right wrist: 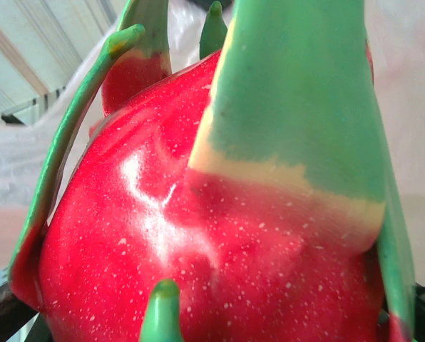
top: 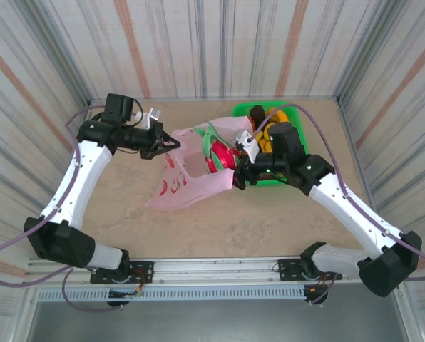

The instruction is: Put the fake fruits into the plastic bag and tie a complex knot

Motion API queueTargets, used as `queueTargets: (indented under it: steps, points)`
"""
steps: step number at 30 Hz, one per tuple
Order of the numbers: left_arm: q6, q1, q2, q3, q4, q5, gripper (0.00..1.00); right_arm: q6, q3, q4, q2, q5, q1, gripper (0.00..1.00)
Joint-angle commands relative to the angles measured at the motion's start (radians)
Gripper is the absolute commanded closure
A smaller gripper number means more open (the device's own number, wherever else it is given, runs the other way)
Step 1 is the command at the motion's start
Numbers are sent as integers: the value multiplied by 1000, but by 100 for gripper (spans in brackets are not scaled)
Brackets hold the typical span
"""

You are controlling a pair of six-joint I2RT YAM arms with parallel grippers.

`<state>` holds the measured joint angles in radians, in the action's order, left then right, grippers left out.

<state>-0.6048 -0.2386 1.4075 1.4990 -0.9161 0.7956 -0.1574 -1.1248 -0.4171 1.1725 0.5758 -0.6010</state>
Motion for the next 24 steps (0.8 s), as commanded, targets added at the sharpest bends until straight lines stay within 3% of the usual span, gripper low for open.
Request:
queueTargets:
  steps: [1,13,24]
  points:
    - [25,-14,-27,25,-29,-13,100,38,-50,122,14,6,-16,40]
    - [-120,-40,-28,27,18,4,100,78,67,410,61,-16,-53,40]
    - [-321,-49,-63,-14,186,41,100,60,260,448,3,-24,-76,40]
